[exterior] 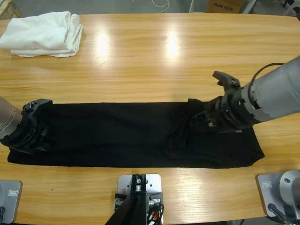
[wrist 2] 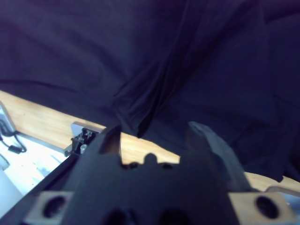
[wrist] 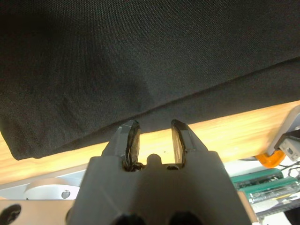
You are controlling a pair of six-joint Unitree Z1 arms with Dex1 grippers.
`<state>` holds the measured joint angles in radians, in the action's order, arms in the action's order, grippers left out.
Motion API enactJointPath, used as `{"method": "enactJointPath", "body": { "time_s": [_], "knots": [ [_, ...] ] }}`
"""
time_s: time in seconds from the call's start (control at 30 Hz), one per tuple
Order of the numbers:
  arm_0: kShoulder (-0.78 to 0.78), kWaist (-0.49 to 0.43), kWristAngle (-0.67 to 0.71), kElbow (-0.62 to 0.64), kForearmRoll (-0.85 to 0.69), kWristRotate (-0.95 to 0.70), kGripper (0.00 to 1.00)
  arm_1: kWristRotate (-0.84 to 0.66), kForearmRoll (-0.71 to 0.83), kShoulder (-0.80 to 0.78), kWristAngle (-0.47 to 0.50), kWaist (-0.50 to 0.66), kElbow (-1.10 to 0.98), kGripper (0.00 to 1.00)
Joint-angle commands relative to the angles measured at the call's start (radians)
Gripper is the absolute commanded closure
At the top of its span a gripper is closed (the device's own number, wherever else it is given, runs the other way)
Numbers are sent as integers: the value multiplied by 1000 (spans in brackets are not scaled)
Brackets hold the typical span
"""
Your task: Fold clothes
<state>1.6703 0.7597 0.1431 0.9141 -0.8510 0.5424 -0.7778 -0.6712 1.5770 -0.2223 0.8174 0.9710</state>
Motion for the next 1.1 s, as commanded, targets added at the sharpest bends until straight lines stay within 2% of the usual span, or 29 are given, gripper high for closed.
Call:
{"method": "enactJointPath", "body": {
  "time_s": [0.03, 0.27, 0.33, 0.4, 0.53, 0.8, 1.1],
  "knots": [
    [-17, 10, -13, 3, 6, -8, 745, -48, 55, 163, 29, 12, -5, 593],
    [-12, 10, -12, -5, 13, -12, 745, -57, 84, 224, 25, 12, -6, 599],
    [-11, 10, -12, -8, 17, -12, 745, -54, 84, 231, 23, 12, -6, 693],
    [-11, 10, -13, -13, 21, -12, 745, -37, 85, 235, 19, 12, -7, 993],
    [-9, 16, -13, -20, 27, -12, 740, 22, 79, 200, 19, 12, -3, 1000],
    [-7, 18, -13, -49, 55, -10, 736, 30, 87, 226, -62, 12, 16, 1000],
    [-1, 25, -11, -57, 70, -9, 736, 42, 16, 310, -107, 2, 198, 1000]
  ]
}}
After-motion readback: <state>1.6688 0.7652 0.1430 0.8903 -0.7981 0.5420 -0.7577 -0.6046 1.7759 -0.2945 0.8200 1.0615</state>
